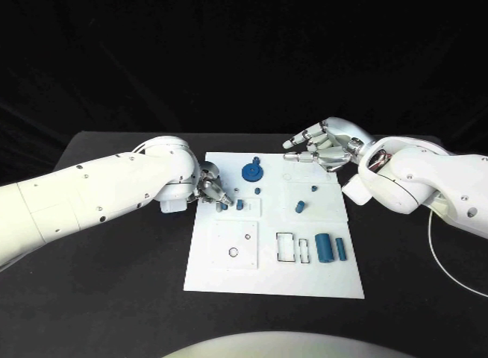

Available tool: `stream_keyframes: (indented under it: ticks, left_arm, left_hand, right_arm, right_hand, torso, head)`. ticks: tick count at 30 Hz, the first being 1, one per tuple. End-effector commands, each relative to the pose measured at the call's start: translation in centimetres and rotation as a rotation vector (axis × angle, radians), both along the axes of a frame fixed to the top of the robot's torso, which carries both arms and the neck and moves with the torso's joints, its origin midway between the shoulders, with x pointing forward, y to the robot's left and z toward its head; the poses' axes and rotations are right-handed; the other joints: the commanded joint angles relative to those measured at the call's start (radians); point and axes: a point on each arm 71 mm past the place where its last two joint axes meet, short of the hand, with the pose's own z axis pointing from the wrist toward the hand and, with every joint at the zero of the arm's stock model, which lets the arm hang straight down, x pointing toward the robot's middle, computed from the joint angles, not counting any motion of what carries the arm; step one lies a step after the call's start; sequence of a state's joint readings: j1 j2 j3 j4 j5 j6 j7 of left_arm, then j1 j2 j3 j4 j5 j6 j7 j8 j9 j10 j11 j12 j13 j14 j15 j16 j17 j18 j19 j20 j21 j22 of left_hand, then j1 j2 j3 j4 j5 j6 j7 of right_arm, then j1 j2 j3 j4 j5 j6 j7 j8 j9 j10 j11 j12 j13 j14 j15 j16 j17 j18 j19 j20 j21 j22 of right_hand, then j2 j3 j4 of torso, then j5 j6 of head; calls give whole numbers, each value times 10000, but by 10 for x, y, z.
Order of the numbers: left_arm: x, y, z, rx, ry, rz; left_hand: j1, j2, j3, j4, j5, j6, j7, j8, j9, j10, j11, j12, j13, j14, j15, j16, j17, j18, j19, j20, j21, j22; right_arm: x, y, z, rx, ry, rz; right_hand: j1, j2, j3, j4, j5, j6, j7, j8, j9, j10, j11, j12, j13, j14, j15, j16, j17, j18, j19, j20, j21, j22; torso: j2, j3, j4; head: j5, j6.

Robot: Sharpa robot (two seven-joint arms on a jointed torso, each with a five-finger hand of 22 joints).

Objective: Assemble the parts on the task board

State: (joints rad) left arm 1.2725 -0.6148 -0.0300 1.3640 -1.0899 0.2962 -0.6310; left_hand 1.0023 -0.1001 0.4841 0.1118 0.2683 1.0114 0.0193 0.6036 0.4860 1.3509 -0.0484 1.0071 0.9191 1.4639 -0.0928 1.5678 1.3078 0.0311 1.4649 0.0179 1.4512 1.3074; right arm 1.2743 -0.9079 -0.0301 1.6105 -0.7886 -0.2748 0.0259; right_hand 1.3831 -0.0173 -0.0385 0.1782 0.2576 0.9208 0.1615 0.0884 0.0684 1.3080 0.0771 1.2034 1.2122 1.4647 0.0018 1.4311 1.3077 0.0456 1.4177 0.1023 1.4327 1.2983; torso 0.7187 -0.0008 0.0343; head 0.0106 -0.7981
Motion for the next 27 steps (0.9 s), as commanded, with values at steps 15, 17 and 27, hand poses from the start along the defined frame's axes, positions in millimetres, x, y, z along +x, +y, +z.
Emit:
stream_keyframes:
  ticks: [15,17,27]
  left_arm:
    - [-3,2,-9,457,214,-41]
    - [-3,2,-9,457,213,-40]
    - [-2,5,-5,137,-175,267]
  left_hand:
    - [-260,67,-855,340,-20,199,0,-61,-139,123,7,145,112,1069,-74,30,2630,-60,737,-81,243,1820]
    - [-318,11,-1061,415,-20,220,-2,-62,-161,132,3,145,115,1069,-77,30,2630,-62,740,-82,250,1831]
    - [-579,-141,-2722,1145,-1539,317,-25,-56,-282,177,-14,189,192,1069,-90,30,2630,-69,748,-96,269,1876]
  right_arm:
    - [-1,2,-1,-9,25,175]
    - [-1,2,-1,-9,27,181]
    - [-1,1,-1,-8,33,200]
  right_hand:
    - [-77,53,-64,11,65,71,-4,32,7,-74,-40,-9,-20,542,-62,-57,321,165,-80,3,-60,-17]
    - [-80,55,-66,13,66,68,-3,31,6,-77,-40,-12,-24,542,-62,-58,320,165,-81,3,-62,-20]
    - [-89,52,-75,16,66,65,-2,29,5,-82,-39,-15,-28,540,-61,-63,314,167,-85,3,-66,-27]
  torso:
    - [2,-5,-5]
    - [0,-3,-1]
    - [-1,-11,-5]
  head:
    - [-13,-18]
    - [-19,-22]
    - [-36,-2]
